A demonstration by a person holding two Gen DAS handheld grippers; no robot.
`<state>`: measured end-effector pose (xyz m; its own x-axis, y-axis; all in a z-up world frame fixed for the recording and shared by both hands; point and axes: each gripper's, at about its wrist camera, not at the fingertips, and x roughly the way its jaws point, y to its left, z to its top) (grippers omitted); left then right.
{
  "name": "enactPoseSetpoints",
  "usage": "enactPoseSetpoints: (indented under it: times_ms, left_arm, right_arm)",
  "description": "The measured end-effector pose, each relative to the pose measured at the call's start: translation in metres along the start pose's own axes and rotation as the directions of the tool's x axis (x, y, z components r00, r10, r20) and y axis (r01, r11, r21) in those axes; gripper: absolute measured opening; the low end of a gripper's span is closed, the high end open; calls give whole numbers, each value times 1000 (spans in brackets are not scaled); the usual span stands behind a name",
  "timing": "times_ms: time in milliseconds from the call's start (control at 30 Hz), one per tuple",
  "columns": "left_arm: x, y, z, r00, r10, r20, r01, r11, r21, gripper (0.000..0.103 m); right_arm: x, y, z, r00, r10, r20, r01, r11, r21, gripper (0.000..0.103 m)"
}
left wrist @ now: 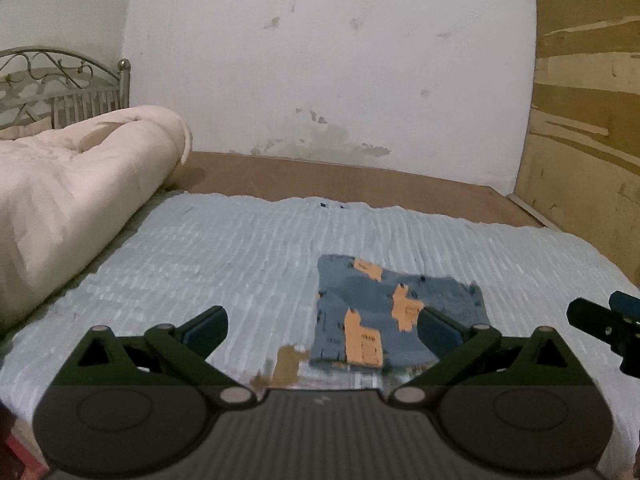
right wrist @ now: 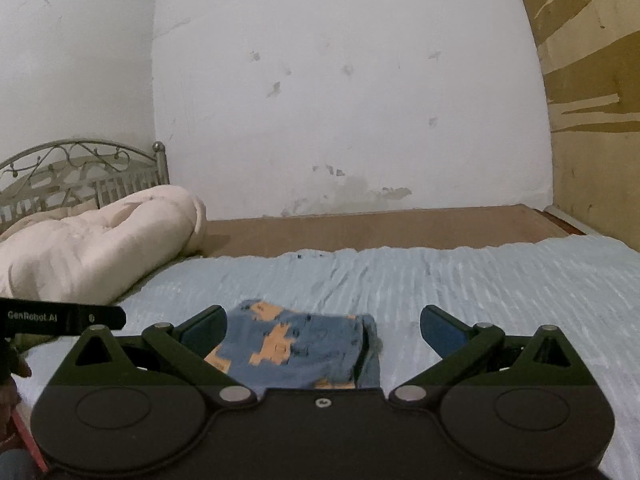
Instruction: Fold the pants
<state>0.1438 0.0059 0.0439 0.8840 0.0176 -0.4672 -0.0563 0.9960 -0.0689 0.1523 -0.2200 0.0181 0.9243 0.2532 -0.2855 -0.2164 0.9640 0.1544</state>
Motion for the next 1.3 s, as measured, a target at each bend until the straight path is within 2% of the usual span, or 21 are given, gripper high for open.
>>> enactPoseSetpoints:
  times_ms: [233,467,1300]
  left_arm:
    - [-15,0,-35,1000,-1,-30,2,1000,26,102]
    - [-17,7,-55,997,8,-72,-7,1000,17,102]
    - [-16,8,-61,996,13,-92,-10,1000,23,102]
  right_arm:
    - [-33,7,-31,999,-31,-38,31,1000,5,102]
    - [-42,6,-45,997,-45,-66,47,999,23,102]
    - [-37,2,-50,994,-44,-97,47,998,36,102]
